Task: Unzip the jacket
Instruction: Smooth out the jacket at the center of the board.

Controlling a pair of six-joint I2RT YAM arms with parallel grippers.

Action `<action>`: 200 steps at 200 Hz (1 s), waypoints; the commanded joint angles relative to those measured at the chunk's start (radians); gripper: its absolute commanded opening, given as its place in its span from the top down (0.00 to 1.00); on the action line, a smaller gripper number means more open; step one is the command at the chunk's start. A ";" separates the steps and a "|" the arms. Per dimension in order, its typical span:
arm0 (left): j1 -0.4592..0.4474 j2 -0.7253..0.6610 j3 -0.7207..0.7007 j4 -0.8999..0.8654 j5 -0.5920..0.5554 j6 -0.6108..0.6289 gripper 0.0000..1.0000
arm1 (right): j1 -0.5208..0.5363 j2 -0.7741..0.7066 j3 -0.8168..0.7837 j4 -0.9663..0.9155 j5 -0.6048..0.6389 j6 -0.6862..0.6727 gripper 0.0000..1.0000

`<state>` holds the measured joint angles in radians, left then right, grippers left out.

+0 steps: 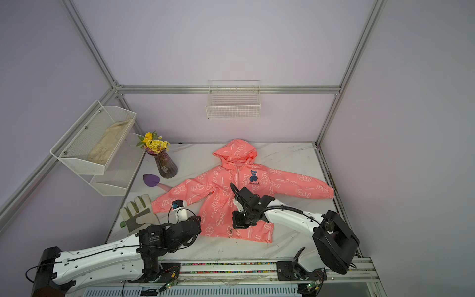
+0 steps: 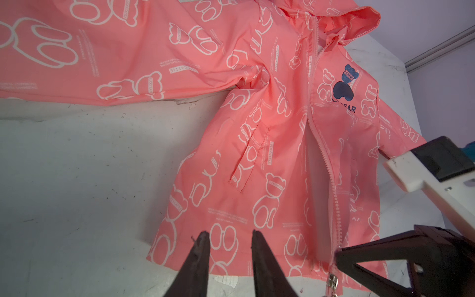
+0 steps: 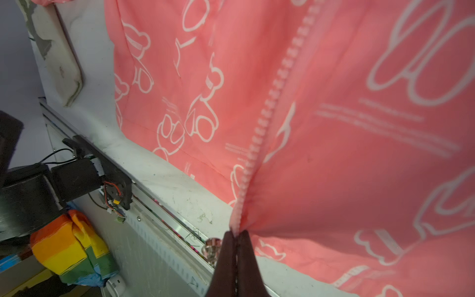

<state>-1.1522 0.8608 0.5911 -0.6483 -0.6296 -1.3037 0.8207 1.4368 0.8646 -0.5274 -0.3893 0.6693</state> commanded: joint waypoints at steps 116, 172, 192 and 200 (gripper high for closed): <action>0.114 0.050 0.094 0.154 0.114 0.339 0.50 | -0.227 -0.292 -0.254 0.044 0.140 0.255 0.99; 0.386 0.323 0.106 0.276 0.581 0.359 0.64 | -0.449 -0.306 -0.485 0.193 0.041 0.323 1.00; 0.406 0.443 0.152 0.195 0.605 0.292 0.69 | -0.550 -0.328 -0.561 0.212 0.000 0.349 1.00; 0.414 0.489 0.155 0.183 0.630 0.275 0.71 | -0.610 -0.361 -0.598 0.210 -0.021 0.362 1.00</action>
<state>-0.7597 1.2617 0.6678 -0.4370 -0.1349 -0.9913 0.3199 1.1110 0.3614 -0.3496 -0.3725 0.9619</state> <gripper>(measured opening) 0.309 0.045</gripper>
